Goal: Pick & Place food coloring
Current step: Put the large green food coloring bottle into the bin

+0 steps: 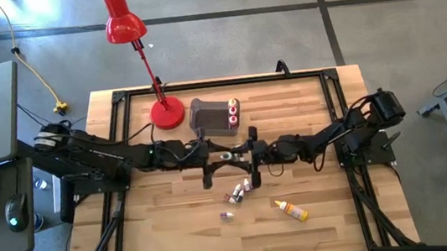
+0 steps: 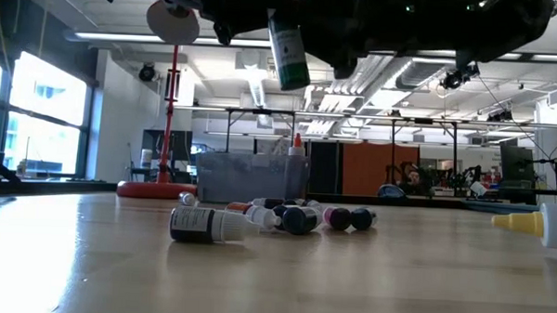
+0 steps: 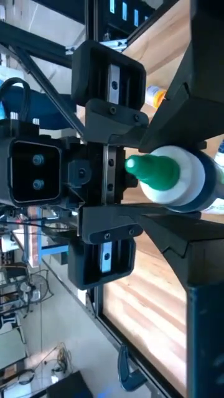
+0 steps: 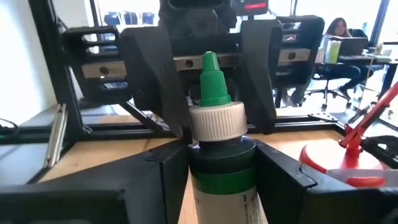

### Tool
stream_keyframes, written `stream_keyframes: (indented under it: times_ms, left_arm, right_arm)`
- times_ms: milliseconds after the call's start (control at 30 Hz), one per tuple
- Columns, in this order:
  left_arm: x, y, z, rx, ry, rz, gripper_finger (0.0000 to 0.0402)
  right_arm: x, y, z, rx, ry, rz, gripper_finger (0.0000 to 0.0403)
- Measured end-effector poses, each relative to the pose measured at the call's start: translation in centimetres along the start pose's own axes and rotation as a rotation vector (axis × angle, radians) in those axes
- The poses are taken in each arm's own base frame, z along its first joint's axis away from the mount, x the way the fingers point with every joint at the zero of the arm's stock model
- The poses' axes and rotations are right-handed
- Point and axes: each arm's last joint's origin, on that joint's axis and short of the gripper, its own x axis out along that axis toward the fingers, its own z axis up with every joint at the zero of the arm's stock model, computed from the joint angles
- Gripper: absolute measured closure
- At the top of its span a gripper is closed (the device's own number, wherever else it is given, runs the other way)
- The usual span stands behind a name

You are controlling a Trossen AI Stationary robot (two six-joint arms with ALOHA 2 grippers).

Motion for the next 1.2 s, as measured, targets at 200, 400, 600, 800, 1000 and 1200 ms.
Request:
stream_keyframes:
  times_ms: [200, 400, 600, 800, 1000, 1200]
  left_arm:
    - [0.0, 0.0, 0.1, -0.001, -0.003, 0.027, 0.0237]
    - [0.0, 0.0, 0.5, -0.006, -0.048, 0.029, 0.0237]
    - [-0.2, 0.0, 1.2, 0.025, -0.103, 0.027, 0.0237]
    - [-0.2, 0.0, 1.3, 0.022, -0.114, 0.025, 0.0237]
    - [-0.2, 0.0, 1.4, 0.021, -0.119, 0.015, 0.0263]
    - [-0.2, 0.0, 1.4, 0.022, -0.116, 0.019, 0.0300]
  right_arm:
    - [0.1, 0.1, 0.2, -0.012, -0.008, 0.011, 0.0254]
    - [0.0, 0.4, 0.6, -0.044, -0.054, -0.003, 0.0256]
    - [-0.1, 1.0, 1.2, -0.058, -0.106, -0.004, 0.0254]
    - [-0.2, 1.2, 1.4, -0.075, -0.132, -0.001, 0.0256]
    - [-0.2, 1.2, 1.5, -0.073, -0.140, 0.003, 0.0248]
    - [-0.2, 1.2, 1.4, -0.057, -0.129, -0.011, 0.0248]
